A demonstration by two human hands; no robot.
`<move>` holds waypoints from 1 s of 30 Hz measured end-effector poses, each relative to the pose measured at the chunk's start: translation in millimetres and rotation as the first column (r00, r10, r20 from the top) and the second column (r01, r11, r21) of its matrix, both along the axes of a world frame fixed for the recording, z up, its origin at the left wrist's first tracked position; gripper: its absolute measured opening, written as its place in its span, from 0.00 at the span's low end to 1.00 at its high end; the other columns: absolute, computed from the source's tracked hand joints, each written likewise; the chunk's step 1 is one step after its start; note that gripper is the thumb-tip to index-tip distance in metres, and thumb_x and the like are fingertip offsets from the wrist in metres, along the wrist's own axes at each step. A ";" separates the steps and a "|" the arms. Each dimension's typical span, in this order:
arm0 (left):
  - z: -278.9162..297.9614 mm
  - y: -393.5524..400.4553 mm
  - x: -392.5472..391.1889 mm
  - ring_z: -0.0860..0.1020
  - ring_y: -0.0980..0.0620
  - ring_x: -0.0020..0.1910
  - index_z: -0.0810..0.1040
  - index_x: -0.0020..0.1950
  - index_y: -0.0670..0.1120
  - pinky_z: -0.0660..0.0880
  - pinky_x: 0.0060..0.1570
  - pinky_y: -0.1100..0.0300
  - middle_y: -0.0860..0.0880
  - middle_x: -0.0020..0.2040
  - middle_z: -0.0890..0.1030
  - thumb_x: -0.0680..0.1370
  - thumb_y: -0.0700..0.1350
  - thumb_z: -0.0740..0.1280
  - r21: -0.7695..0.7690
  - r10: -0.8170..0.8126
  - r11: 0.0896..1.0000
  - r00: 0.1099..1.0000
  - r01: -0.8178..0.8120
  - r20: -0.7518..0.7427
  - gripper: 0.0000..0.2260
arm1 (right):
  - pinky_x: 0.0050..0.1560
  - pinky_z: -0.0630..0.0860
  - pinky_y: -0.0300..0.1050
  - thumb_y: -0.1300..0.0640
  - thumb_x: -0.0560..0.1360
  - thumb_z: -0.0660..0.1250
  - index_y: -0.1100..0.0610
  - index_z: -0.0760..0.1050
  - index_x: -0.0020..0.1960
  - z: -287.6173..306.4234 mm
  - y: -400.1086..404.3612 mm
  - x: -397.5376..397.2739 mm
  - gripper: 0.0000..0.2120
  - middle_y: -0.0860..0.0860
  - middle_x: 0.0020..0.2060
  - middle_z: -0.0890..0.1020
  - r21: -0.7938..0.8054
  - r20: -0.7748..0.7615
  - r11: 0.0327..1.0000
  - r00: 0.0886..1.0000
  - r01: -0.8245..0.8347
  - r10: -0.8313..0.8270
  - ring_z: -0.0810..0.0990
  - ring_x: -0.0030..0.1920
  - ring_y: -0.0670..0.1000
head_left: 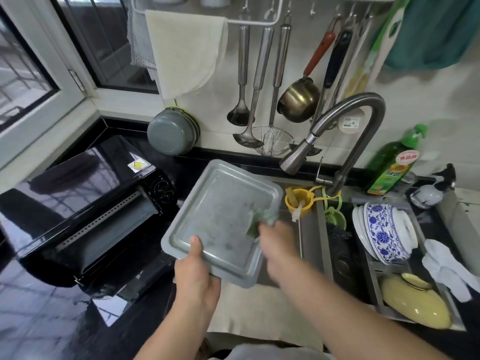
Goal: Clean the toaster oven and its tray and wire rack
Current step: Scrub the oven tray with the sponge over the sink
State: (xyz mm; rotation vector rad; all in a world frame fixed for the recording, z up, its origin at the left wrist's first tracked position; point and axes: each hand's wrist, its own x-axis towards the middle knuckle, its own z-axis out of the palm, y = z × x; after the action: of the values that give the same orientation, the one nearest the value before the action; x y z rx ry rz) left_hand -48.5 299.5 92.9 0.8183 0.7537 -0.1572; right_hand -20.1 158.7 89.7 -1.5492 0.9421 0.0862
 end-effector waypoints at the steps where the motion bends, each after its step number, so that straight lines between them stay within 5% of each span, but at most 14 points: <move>1: 1.4 0.3 6.1 0.88 0.45 0.46 0.79 0.62 0.43 0.81 0.45 0.49 0.44 0.50 0.88 0.87 0.48 0.63 -0.001 0.028 1.000 1.000 -0.028 -0.004 0.11 | 0.38 0.80 0.44 0.56 0.80 0.65 0.54 0.78 0.51 -9.2 19.9 -21.1 0.04 0.52 0.42 0.83 0.066 -0.012 0.997 0.999 -0.037 0.038 0.83 0.41 0.50; 3: 2.5 3.1 13.5 0.88 0.44 0.46 0.79 0.63 0.41 0.83 0.43 0.51 0.43 0.50 0.88 0.87 0.48 0.62 0.005 0.042 0.999 0.999 -0.042 -0.004 0.13 | 0.30 0.78 0.39 0.56 0.80 0.66 0.54 0.78 0.50 -16.3 45.5 -53.8 0.03 0.52 0.43 0.84 0.217 -0.037 0.971 0.993 -0.099 0.109 0.83 0.40 0.49; 5: 3.3 4.0 10.0 0.88 0.44 0.48 0.79 0.63 0.42 0.83 0.43 0.52 0.43 0.51 0.88 0.87 0.47 0.62 0.031 0.009 0.999 1.000 -0.010 0.010 0.12 | 0.31 0.77 0.40 0.56 0.79 0.67 0.56 0.77 0.51 -16.3 33.6 -44.8 0.04 0.54 0.46 0.84 0.178 -0.046 0.978 0.992 -0.110 0.120 0.83 0.43 0.51; 11: -3.4 -1.2 -16.3 0.88 0.45 0.50 0.80 0.61 0.44 0.80 0.58 0.44 0.44 0.52 0.88 0.87 0.46 0.62 0.010 -0.105 0.994 0.994 0.105 -0.014 0.09 | 0.57 0.77 0.53 0.60 0.80 0.66 0.55 0.71 0.71 9.1 -60.3 47.2 0.19 0.54 0.60 0.79 0.023 0.043 0.996 0.995 0.088 -0.089 0.79 0.56 0.55; 16: 0.7 -7.3 5.3 0.88 0.45 0.45 0.79 0.60 0.43 0.84 0.40 0.51 0.44 0.47 0.89 0.87 0.48 0.62 -0.034 0.038 0.999 0.999 -0.039 -0.035 0.11 | 0.48 0.82 0.55 0.54 0.79 0.66 0.54 0.79 0.52 -14.7 13.7 -20.0 0.05 0.52 0.44 0.85 0.043 -0.001 0.999 1.000 0.008 -0.008 0.84 0.44 0.53; 19: 1.0 -7.2 15.7 0.88 0.44 0.45 0.79 0.61 0.41 0.83 0.46 0.47 0.43 0.46 0.88 0.86 0.49 0.63 -0.020 0.058 0.998 0.998 -0.059 -0.030 0.13 | 0.40 0.84 0.48 0.57 0.80 0.67 0.57 0.80 0.52 -22.7 44.3 -53.5 0.05 0.56 0.44 0.86 0.242 -0.004 0.970 0.999 -0.030 0.032 0.86 0.44 0.55; 25: -6.1 -6.0 -7.4 0.87 0.45 0.51 0.80 0.62 0.45 0.80 0.52 0.47 0.45 0.54 0.88 0.87 0.47 0.61 0.017 -0.137 0.991 0.991 0.136 0.005 0.11 | 0.41 0.76 0.46 0.51 0.80 0.68 0.57 0.78 0.58 0.4 -39.1 19.1 0.12 0.52 0.47 0.82 0.015 0.052 0.990 0.989 0.141 -0.142 0.80 0.43 0.50; 28: -11.7 3.6 -14.1 0.87 0.44 0.52 0.80 0.63 0.43 0.80 0.54 0.46 0.43 0.54 0.88 0.87 0.46 0.61 0.024 -0.144 0.989 0.990 0.144 -0.009 0.11 | 0.33 0.68 0.41 0.48 0.79 0.68 0.55 0.77 0.64 8.4 -66.6 33.1 0.17 0.52 0.51 0.81 -0.223 0.041 0.974 0.999 -0.025 0.036 0.78 0.42 0.49; 30: -15.5 14.1 -12.4 0.87 0.42 0.53 0.80 0.64 0.43 0.80 0.55 0.46 0.42 0.55 0.87 0.87 0.47 0.62 0.056 -0.157 0.986 0.988 0.156 0.010 0.12 | 0.35 0.75 0.46 0.47 0.80 0.66 0.56 0.78 0.57 0.7 -67.8 25.1 0.14 0.52 0.45 0.83 -0.266 0.033 0.961 0.995 -0.081 0.093 0.80 0.41 0.51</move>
State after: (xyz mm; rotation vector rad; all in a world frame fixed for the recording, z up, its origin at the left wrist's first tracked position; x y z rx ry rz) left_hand -60.9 313.7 77.4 0.9306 0.6829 -0.2719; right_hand 4.9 90.9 90.4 -1.8321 0.8753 -0.0129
